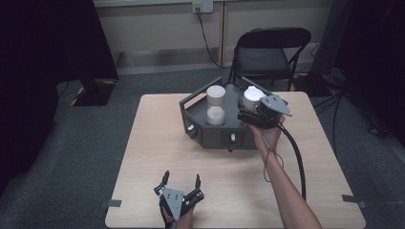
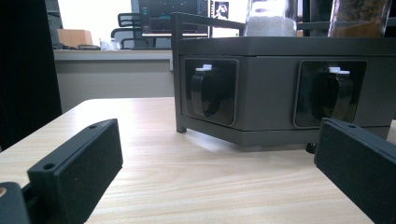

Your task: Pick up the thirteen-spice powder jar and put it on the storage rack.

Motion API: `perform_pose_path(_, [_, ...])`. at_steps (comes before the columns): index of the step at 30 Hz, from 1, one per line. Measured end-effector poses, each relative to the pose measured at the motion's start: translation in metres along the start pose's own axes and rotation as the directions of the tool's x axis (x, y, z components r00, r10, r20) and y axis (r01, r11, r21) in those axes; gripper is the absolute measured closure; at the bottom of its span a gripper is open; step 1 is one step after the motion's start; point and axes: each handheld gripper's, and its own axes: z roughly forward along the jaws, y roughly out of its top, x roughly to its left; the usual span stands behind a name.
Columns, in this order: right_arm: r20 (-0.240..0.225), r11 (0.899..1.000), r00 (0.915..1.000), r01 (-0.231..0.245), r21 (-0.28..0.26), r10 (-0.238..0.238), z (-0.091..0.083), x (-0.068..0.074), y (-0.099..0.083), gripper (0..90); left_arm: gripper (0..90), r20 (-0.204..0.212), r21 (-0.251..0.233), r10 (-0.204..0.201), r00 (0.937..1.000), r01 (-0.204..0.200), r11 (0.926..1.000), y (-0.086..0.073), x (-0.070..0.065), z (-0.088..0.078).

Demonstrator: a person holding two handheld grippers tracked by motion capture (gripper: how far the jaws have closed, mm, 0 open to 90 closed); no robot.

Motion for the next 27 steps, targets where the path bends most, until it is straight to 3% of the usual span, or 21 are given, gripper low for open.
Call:
perform_pose_path(3, [-0.018,0.999,0.9989,-0.043,0.001,0.043,-0.001,-0.006,0.001,0.0,0.5,0.000,0.000,0.000,1.0000,0.000,1.0000,0.000,0.000,0.000])
perform_pose_path(10, [-0.026,0.999,0.9994,-0.023,-0.024,0.022,-0.008,-0.005,-0.001,0.0,0.5,0.000,0.000,0.000,1.0000,0.000,1.0000,0.000,0.000,0.000])
perform_pose_path(15, [-0.012,0.998,0.9988,0.047,-0.048,-0.048,-0.016,0.001,-0.006,0.0,0.5,0.001,0.000,0.000,1.0000,0.000,1.0000,0.000,0.000,0.000])
perform_pose_path(20, [-0.027,0.998,0.9995,0.017,-0.053,-0.018,-0.024,-0.005,-0.008,0.0,0.5,0.001,0.001,0.001,1.0000,-0.001,1.0000,0.000,0.000,0.000])
perform_pose_path(27, [-0.032,0.997,0.9994,0.013,-0.071,-0.015,-0.038,-0.008,-0.014,0.0,0.5,0.001,0.001,0.001,1.0000,-0.001,1.0000,0.000,0.000,0.000])
